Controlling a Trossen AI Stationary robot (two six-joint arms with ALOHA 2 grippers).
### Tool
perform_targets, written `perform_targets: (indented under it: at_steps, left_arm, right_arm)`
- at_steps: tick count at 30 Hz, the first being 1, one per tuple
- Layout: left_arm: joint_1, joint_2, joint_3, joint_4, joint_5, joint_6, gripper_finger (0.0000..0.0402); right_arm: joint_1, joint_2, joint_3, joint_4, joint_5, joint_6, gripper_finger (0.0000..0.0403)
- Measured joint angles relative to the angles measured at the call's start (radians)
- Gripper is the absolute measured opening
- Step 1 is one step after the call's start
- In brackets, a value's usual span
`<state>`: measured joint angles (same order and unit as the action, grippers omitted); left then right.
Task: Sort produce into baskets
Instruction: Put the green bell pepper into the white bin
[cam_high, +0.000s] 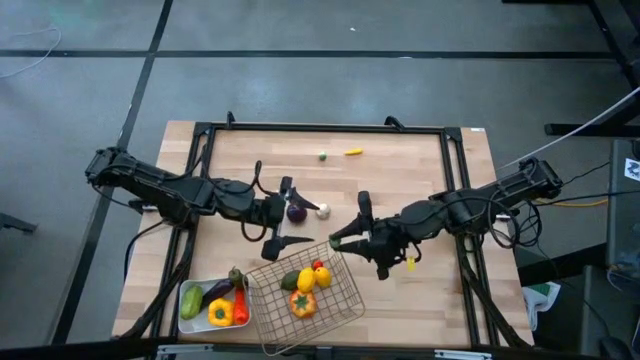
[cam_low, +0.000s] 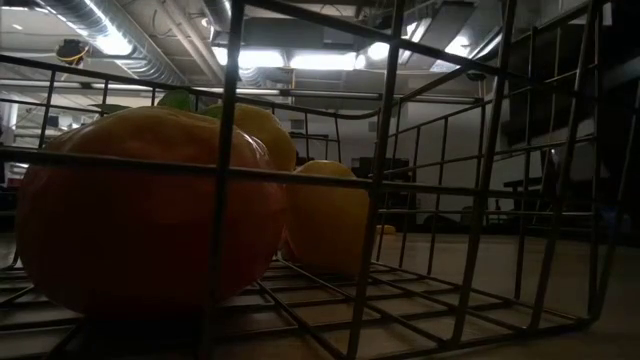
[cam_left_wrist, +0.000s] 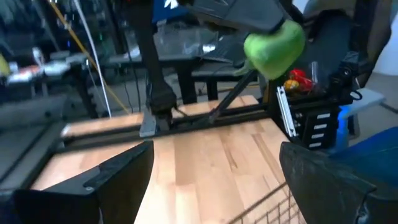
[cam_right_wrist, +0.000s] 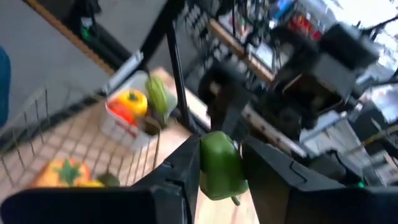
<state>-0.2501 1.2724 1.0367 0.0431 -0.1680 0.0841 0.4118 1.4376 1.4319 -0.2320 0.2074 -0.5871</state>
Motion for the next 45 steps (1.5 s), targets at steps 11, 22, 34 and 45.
perform_targets:
  at_steps: [11,22,34,45]
  left_arm:
    - [-0.012,0.002,0.000,0.143,0.000,0.163,0.0345]
    - [-0.016,0.082,0.000,0.410,0.000,0.282,0.0345]
    - [-0.053,0.109,0.000,0.638,0.001,0.317,0.0345]
    - [-0.053,0.137,0.000,0.651,0.001,0.338,0.0345]
  right_arm:
    - [0.000,0.000,0.000,0.141,-0.070,-0.048,0.0115]
    - [0.000,0.000,0.000,0.354,-0.070,-0.084,0.0115]
    - [0.000,0.000,0.000,0.425,-0.070,-0.077,0.0115]
    - [0.000,0.000,0.000,0.424,-0.024,0.069,0.0115]
